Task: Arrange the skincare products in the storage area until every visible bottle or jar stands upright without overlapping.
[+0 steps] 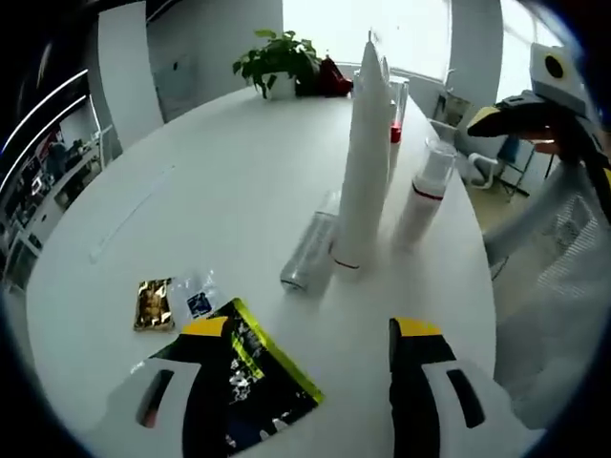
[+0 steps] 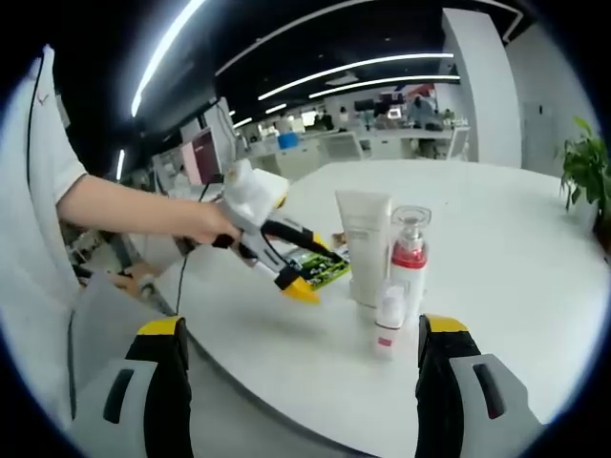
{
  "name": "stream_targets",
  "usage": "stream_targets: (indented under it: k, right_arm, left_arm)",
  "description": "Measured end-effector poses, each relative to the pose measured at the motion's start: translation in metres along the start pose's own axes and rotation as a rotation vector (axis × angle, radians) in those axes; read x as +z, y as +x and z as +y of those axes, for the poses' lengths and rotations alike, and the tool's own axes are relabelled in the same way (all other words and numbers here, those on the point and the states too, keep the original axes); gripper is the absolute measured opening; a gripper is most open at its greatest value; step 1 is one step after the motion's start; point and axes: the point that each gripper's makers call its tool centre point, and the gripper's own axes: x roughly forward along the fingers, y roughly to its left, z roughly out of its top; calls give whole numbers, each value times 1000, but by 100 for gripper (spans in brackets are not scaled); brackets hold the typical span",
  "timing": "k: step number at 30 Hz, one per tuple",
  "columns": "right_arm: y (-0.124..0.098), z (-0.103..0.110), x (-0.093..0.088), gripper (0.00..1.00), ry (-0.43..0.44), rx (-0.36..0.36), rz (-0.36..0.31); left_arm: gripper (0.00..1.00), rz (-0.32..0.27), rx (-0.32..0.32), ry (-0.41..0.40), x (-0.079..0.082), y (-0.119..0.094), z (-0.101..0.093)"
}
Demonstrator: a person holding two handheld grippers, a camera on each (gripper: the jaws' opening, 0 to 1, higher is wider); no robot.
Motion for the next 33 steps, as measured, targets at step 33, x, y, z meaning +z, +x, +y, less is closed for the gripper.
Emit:
stream_targets:
  k: [33]
  right_arm:
    - [-1, -1, 0, 99, 32, -6, 6]
  left_arm:
    - [37, 86, -117, 237, 27, 58, 4]
